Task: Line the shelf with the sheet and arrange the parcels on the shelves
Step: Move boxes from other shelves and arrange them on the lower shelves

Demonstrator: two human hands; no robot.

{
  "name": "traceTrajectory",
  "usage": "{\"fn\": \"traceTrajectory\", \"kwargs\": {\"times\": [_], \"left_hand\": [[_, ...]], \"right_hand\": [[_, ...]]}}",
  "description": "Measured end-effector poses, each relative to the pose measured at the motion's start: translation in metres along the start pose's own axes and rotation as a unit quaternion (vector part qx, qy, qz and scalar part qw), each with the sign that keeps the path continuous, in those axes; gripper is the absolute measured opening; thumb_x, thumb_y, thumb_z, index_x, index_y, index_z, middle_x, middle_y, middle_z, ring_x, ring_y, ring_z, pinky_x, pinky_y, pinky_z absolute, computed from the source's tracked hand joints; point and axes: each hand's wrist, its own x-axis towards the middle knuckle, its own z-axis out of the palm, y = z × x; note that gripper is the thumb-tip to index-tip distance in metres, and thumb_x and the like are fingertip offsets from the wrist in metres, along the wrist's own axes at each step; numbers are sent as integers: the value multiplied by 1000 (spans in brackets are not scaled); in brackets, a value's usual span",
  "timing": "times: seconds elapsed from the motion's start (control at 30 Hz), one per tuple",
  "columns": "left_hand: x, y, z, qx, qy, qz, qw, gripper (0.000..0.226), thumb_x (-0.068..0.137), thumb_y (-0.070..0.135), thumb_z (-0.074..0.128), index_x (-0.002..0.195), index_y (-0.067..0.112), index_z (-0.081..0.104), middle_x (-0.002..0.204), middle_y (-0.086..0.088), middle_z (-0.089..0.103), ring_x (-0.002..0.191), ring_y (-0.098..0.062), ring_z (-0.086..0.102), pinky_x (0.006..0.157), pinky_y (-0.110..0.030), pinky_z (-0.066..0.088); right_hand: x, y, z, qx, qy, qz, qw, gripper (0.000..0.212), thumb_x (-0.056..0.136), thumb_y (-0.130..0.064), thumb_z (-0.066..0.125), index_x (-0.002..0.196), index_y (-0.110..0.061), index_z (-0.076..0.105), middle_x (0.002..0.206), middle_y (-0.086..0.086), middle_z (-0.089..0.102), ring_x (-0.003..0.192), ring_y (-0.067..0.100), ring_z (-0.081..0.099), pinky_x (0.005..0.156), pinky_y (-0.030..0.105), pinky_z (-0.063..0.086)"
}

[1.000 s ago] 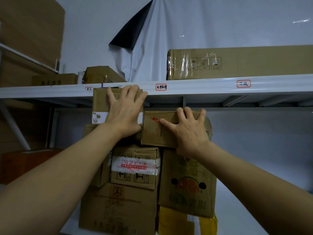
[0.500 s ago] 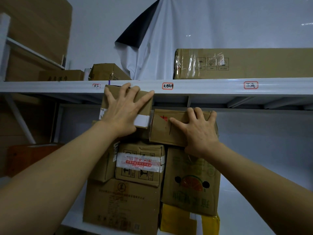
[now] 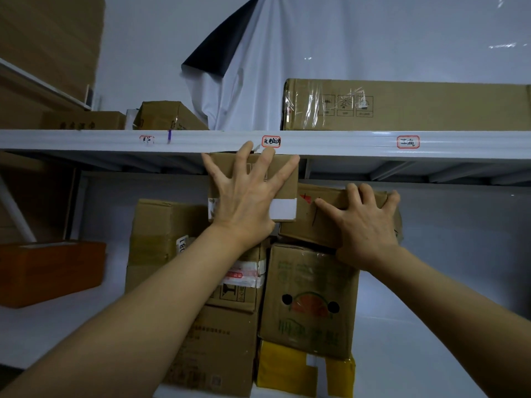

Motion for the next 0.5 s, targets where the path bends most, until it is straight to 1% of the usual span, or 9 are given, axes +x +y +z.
{"fn": "traceTrajectory", "kwargs": {"times": [0.1,0.2,0.27,0.33,0.4,0.5], "left_hand": [[-5,14,2,1,27,-6,1000,113,58,42,80,146,41,9,149,-5,21,135,-32,10,98,-78,2],[-13,24,4,6,76,7,997,110,54,36,81,146,38,20,144,-7,24,133,-34,18,98,-77,6],[-20,32,2,8,97,17,995,107,55,34,80,146,37,24,143,-7,25,134,-35,19,98,-77,5],[-26,42,-2,5,105,31,994,103,58,34,78,146,37,24,145,-7,24,135,-35,18,99,-75,0],[-29,54,-6,0,111,41,993,101,61,34,76,146,37,23,146,-7,23,136,-36,18,100,-72,-4],[-29,70,-11,-14,118,43,992,99,63,34,75,146,37,21,147,-7,22,136,-36,17,100,-72,-2]], "right_hand": [[-6,8,1,-3,-7,10,1000,103,68,-54,71,144,-47,2,148,15,10,139,38,6,106,67,14],[-13,15,1,-5,-4,24,1000,102,67,-56,71,143,-47,4,146,15,11,138,38,7,105,68,16],[-17,19,2,-13,4,35,999,102,66,-58,72,143,-47,5,145,16,12,137,38,9,105,68,16],[-22,23,1,-20,7,45,999,102,66,-59,71,143,-47,5,145,16,13,137,38,10,105,67,17],[-29,29,0,-19,2,56,998,101,68,-56,71,144,-46,5,146,17,11,138,39,8,106,67,16],[-40,41,-3,-28,-7,72,997,101,68,-50,73,144,-45,6,145,17,12,137,39,9,107,67,16]]}}
